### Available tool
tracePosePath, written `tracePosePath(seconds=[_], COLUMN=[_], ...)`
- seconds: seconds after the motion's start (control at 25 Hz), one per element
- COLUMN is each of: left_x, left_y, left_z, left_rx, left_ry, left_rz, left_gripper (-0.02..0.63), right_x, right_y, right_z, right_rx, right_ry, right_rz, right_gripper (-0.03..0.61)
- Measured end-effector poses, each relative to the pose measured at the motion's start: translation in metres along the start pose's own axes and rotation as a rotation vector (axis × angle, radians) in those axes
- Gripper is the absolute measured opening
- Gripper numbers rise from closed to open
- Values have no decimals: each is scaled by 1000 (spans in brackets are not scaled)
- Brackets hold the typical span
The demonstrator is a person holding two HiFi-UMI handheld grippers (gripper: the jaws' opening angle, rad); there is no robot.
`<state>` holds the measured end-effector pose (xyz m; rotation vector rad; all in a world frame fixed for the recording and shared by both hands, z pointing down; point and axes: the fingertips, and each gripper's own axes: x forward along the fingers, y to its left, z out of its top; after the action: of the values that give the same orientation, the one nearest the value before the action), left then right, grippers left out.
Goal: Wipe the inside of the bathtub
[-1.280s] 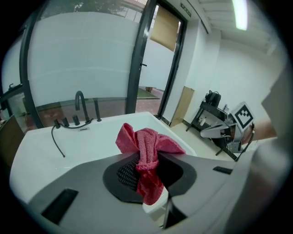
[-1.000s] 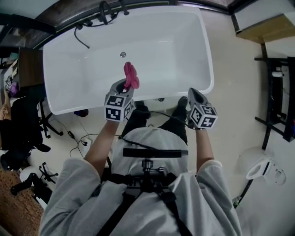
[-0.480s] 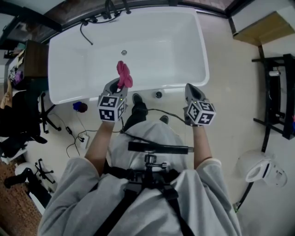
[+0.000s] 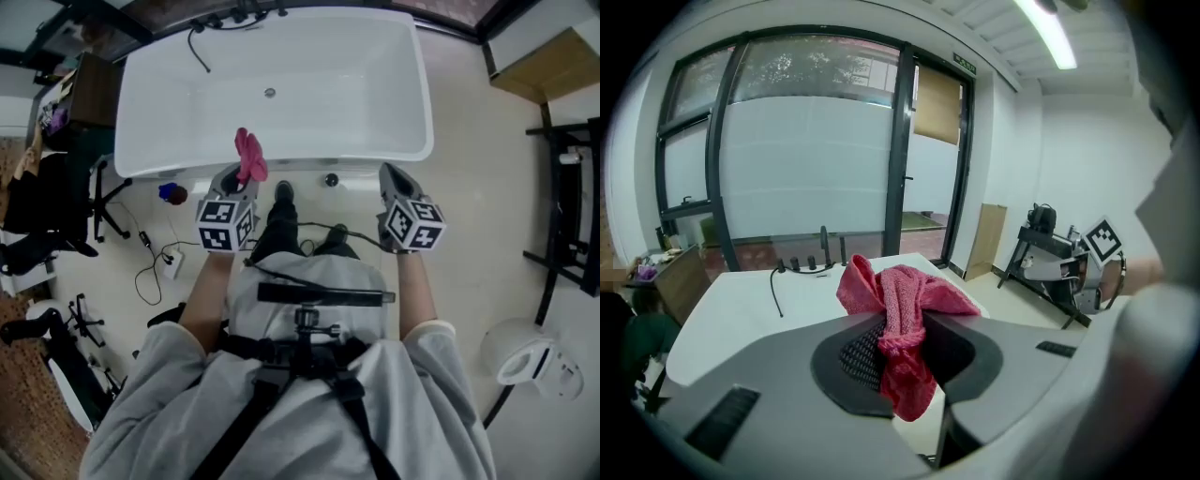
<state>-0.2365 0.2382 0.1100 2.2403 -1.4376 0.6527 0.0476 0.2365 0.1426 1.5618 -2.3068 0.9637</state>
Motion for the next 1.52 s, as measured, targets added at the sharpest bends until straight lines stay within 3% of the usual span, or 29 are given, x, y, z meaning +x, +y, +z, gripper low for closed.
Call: tracePosePath(seconds=[0.4, 0.84, 1.52], left_x=[-20, -45, -70], left_y=[41, 134, 140], left_z=[-5, -11, -34], left_rx=[0, 6, -42], left_ry=[-12, -18, -19], left_rz=[-24, -38, -27], left_gripper=[77, 77, 77], right_x=[-7, 33, 36], right_y=[40, 110, 132], right_z=[-7, -20, -35], right_rx=[-19, -9, -75], right_ry=[-19, 1, 43], right_rz=[-27, -67, -59], right_gripper=[9, 9, 8])
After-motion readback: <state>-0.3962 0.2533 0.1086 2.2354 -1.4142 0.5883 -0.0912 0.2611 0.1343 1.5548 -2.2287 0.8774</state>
